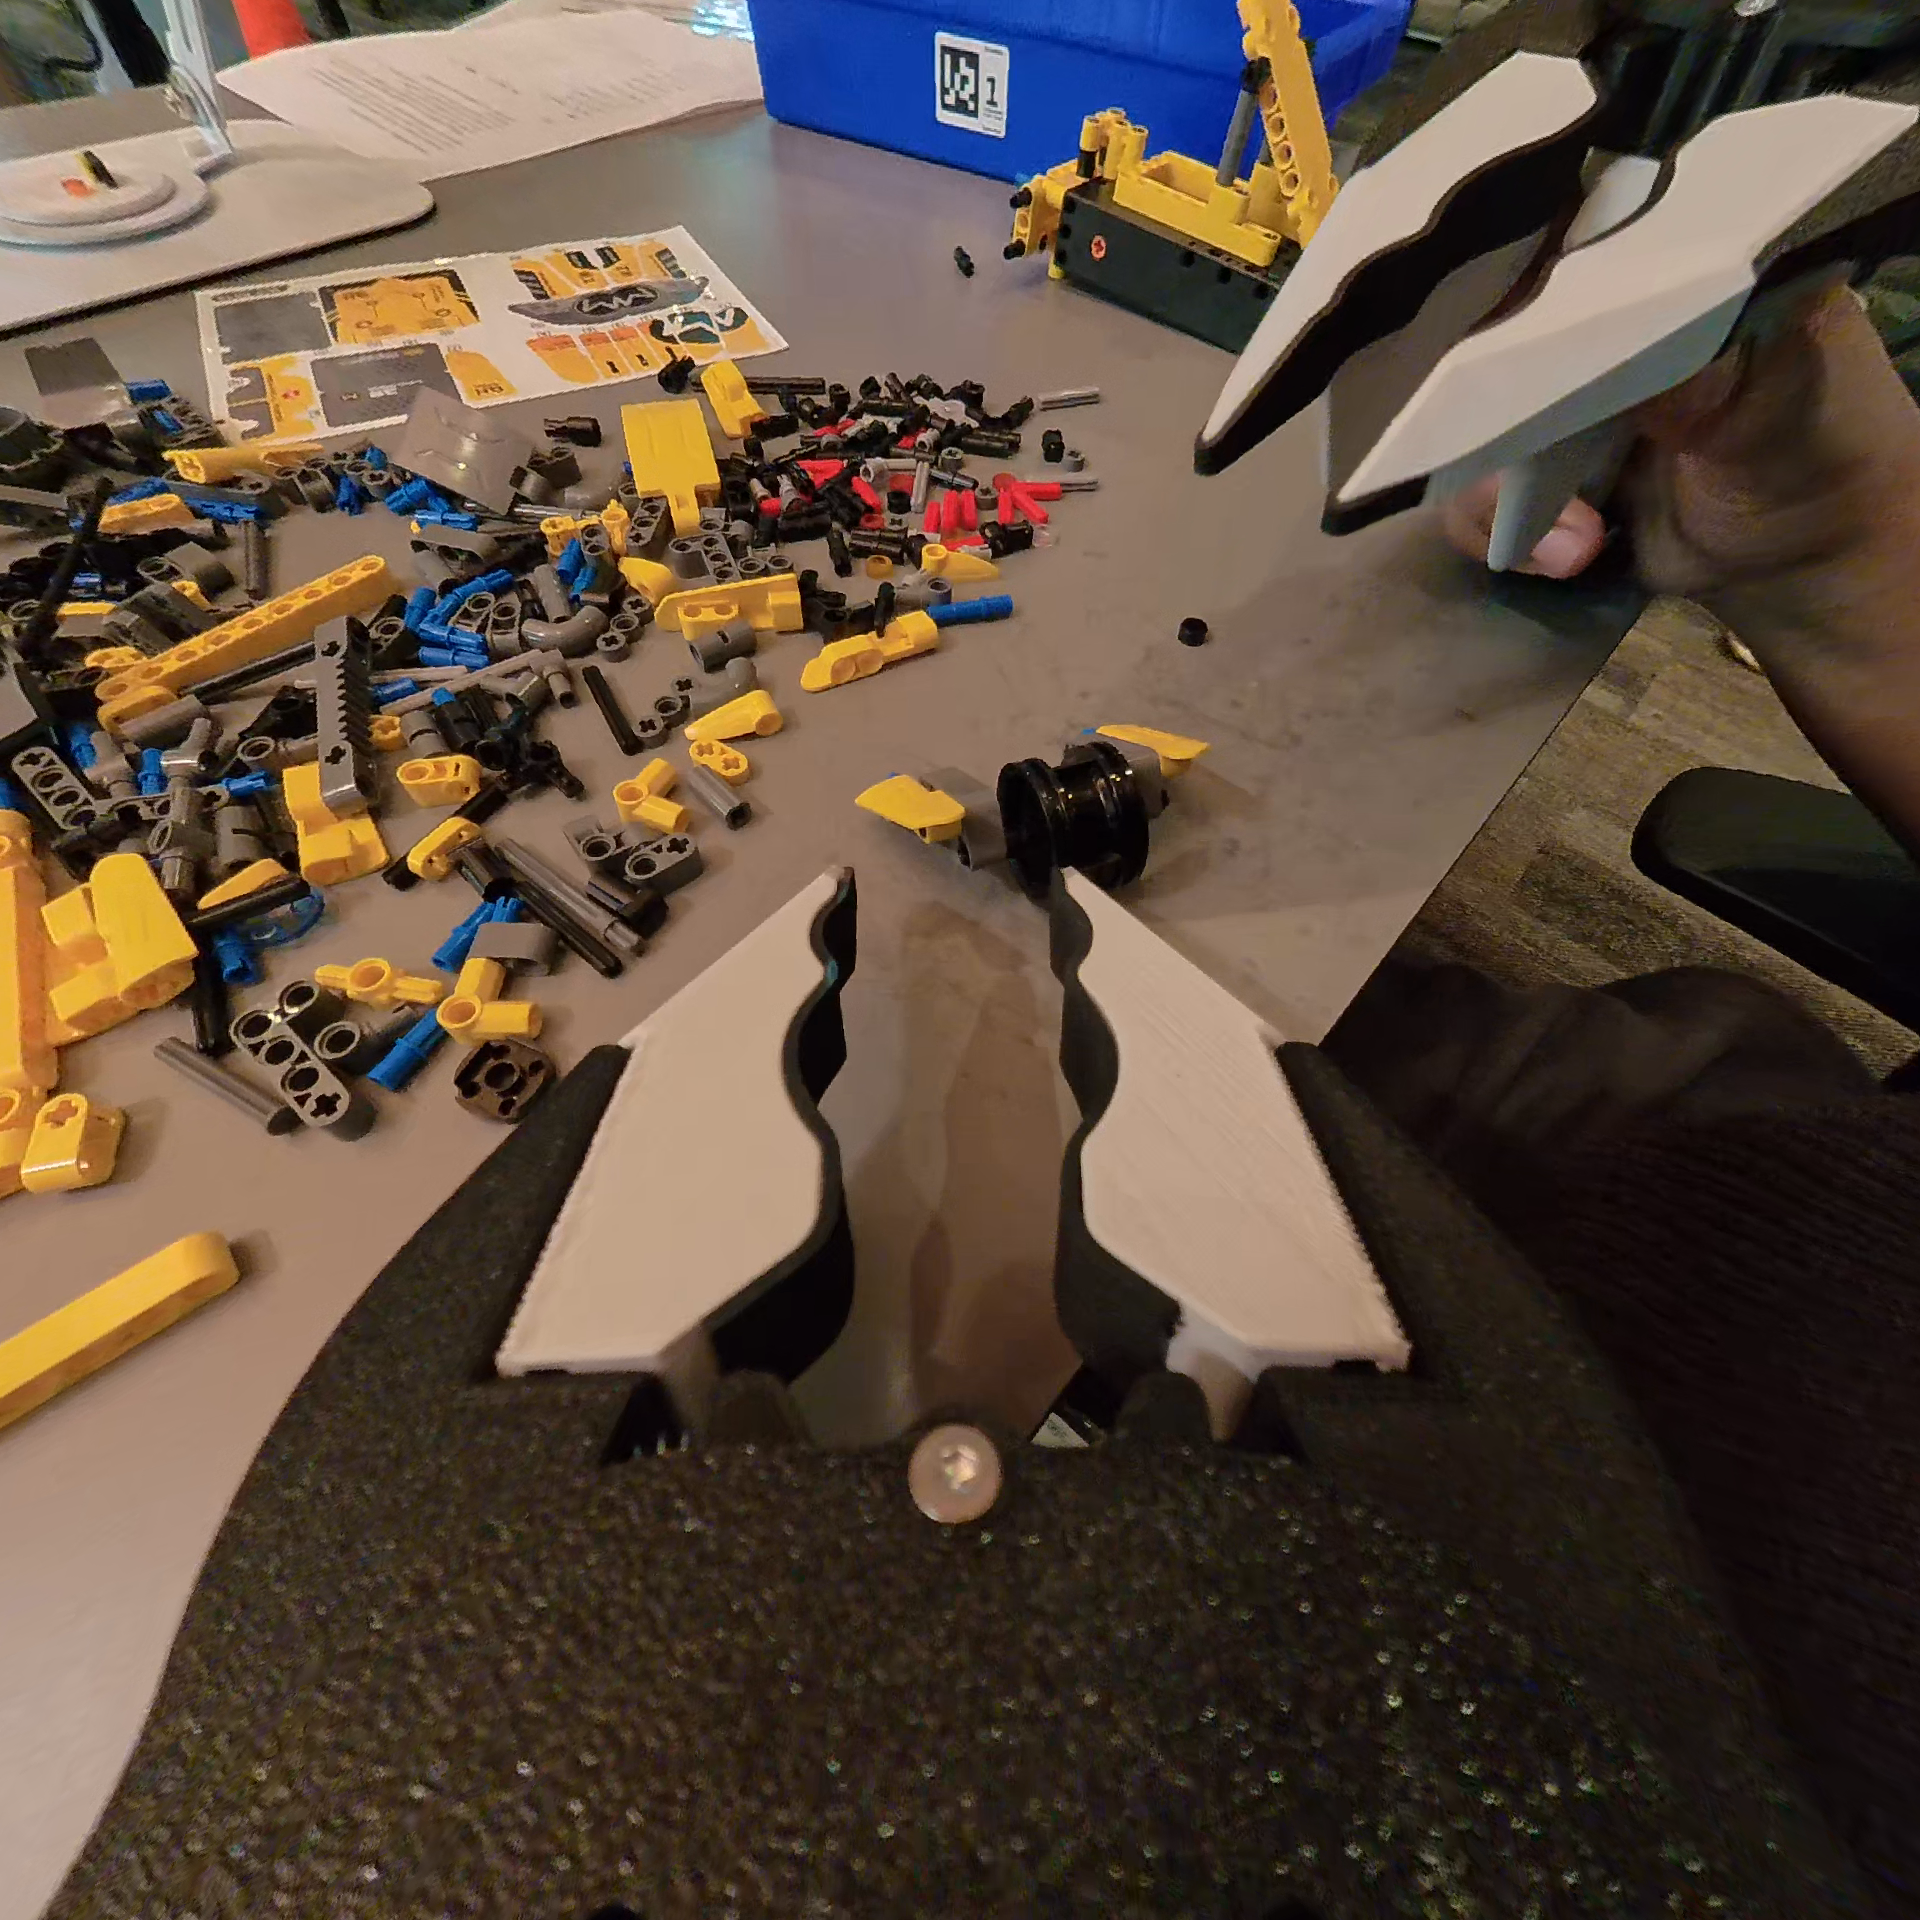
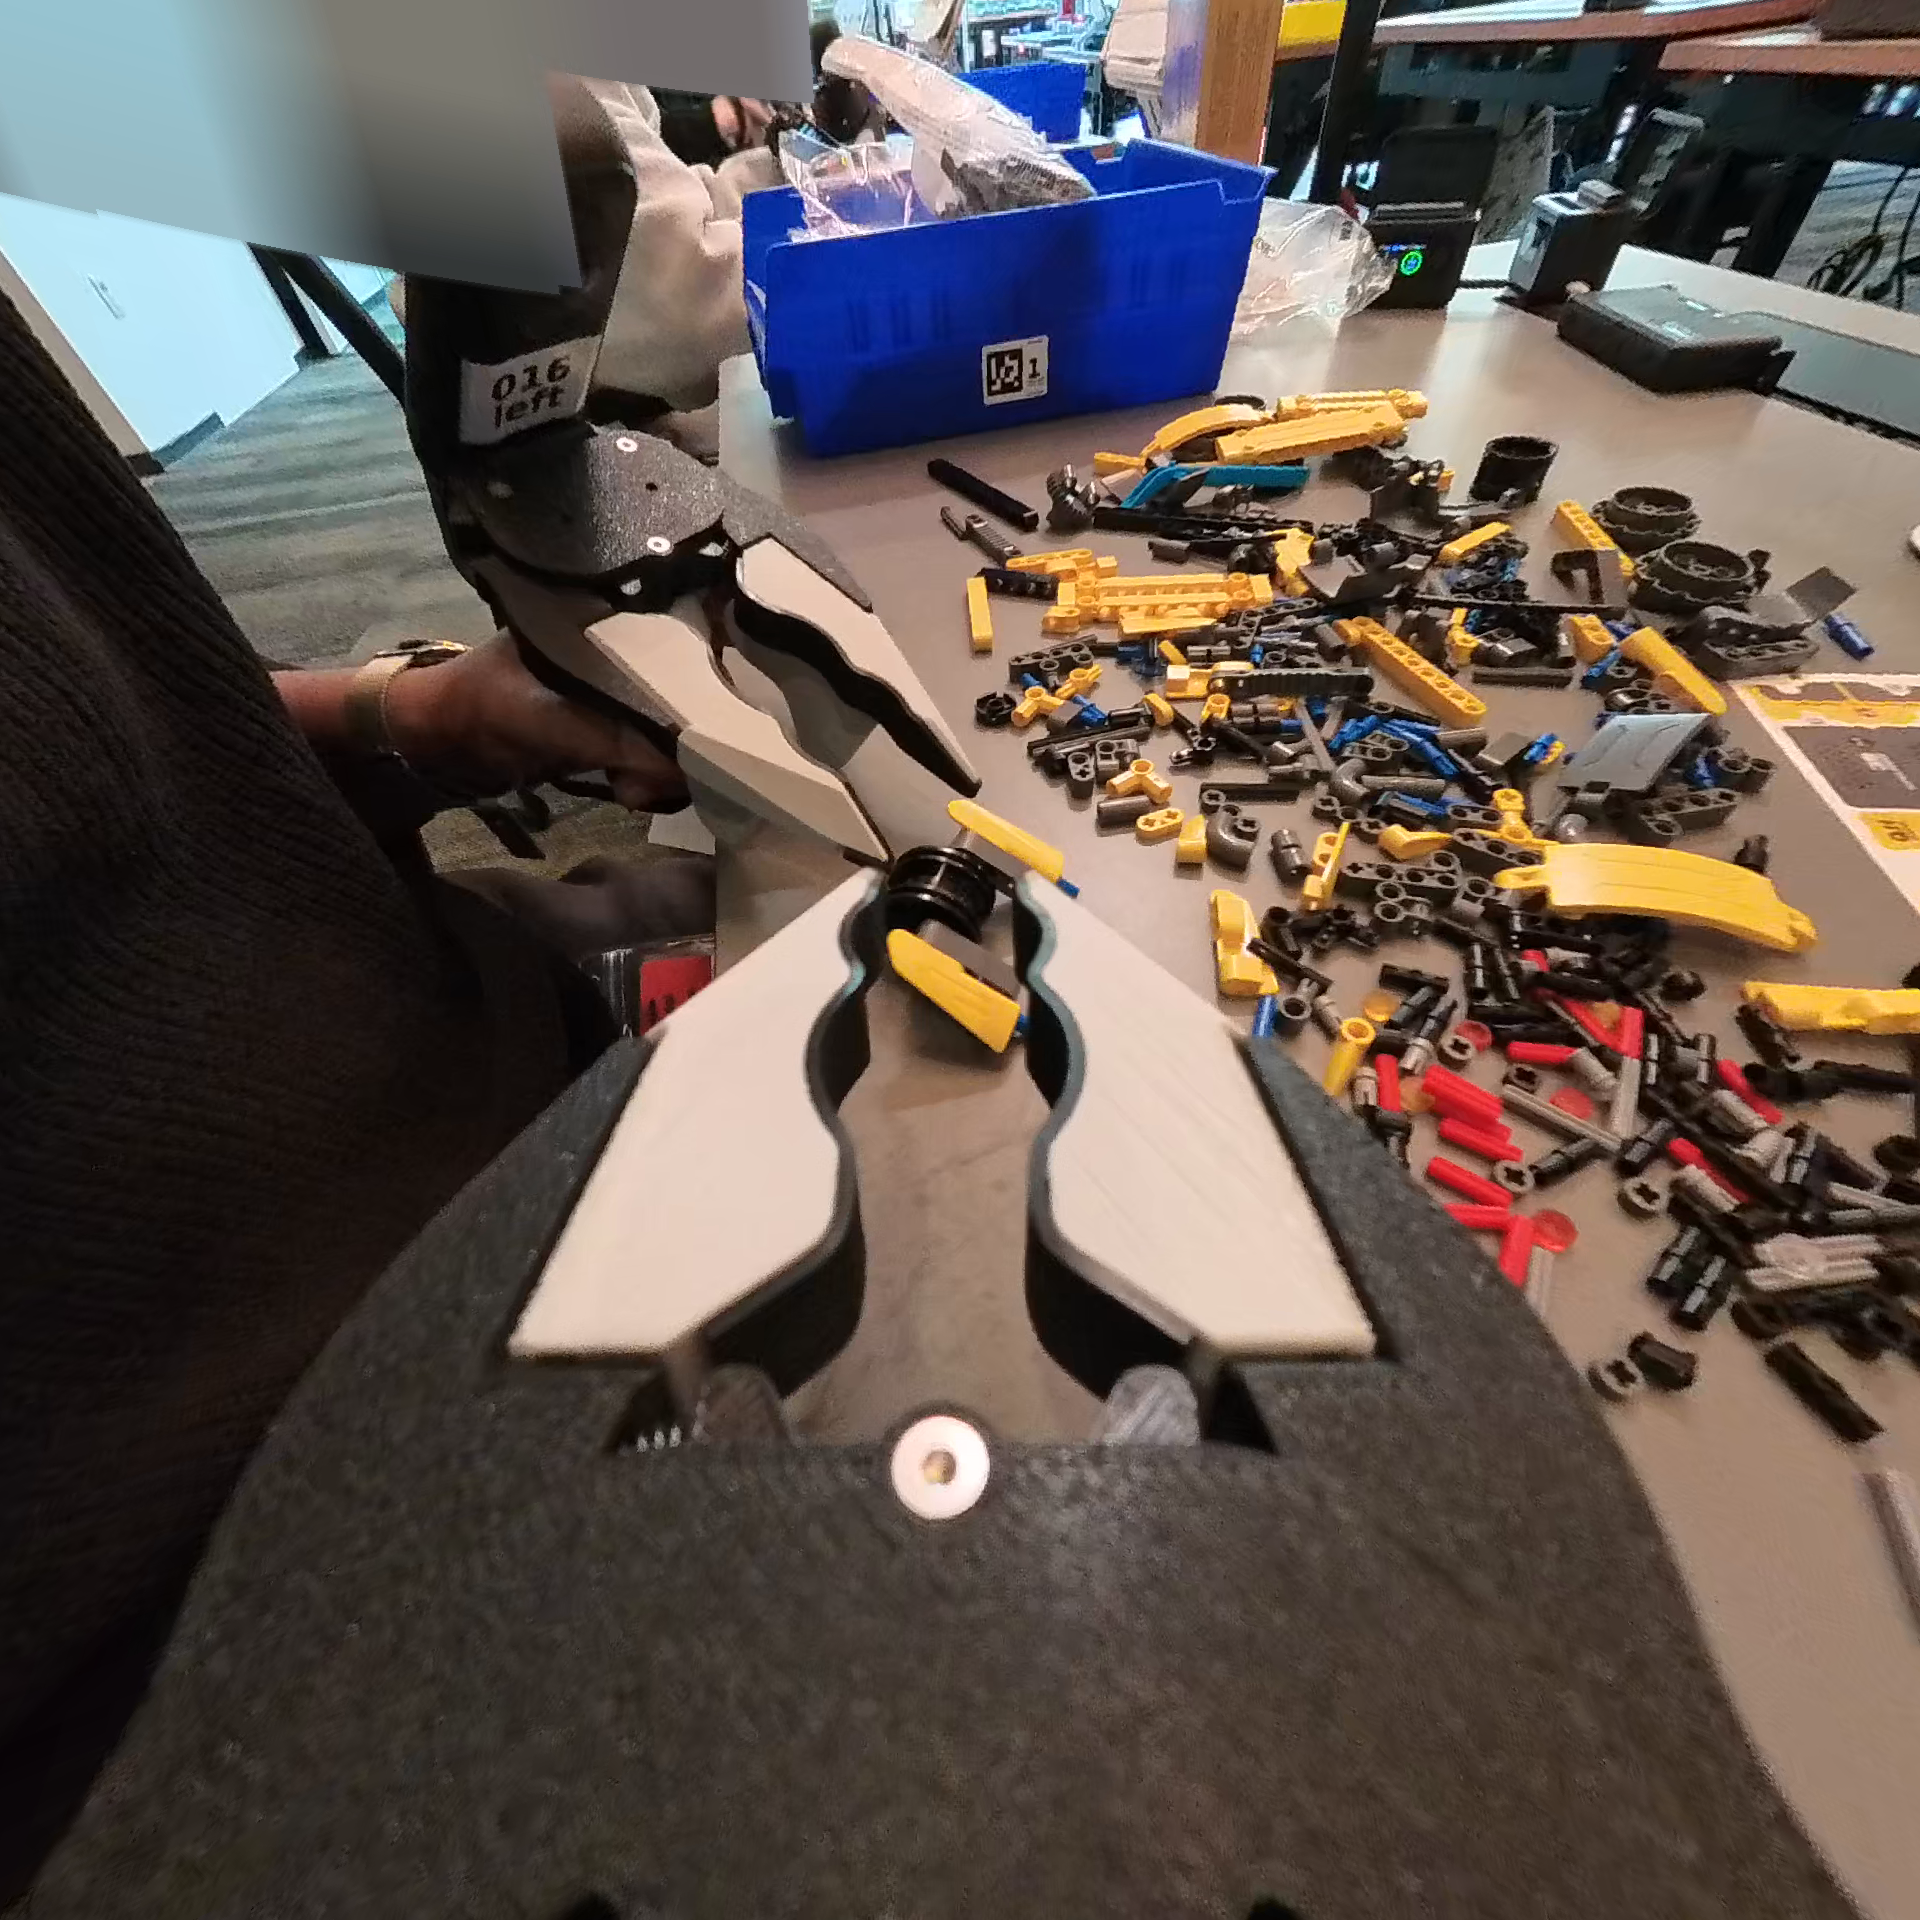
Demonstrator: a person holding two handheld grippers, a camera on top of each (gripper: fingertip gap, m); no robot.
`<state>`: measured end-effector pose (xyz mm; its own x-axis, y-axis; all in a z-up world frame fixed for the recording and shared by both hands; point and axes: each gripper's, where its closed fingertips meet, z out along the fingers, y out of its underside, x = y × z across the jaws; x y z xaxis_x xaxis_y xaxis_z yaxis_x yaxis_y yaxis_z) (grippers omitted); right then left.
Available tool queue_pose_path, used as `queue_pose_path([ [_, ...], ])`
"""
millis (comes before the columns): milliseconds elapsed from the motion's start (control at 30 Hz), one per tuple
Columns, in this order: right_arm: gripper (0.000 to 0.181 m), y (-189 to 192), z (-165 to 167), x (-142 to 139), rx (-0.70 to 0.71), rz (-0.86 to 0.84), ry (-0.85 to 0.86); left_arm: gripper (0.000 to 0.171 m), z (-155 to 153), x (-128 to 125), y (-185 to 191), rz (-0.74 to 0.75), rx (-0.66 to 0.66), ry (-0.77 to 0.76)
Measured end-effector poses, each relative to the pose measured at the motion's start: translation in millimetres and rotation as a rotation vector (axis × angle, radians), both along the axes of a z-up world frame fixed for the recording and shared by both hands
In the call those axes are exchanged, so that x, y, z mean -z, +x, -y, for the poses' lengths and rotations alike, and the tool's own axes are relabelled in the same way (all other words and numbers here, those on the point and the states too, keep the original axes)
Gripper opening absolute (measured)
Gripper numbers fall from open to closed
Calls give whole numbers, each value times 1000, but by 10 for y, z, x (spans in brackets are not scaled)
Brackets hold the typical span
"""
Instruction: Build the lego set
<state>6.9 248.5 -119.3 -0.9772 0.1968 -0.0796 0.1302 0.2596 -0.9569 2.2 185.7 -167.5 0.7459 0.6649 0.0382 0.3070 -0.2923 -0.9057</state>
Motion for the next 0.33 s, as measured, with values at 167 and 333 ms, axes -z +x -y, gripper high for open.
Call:
queue_pose_path([
  [167, 20, 11, 31, 66, 4, -30, 53, 37, -2, 2, 0, -7, -1, -6],
  [333, 19, 26, 98, 248, 13, -99, 189, 37, -2, 3, 1, -11, -1, -9],
])
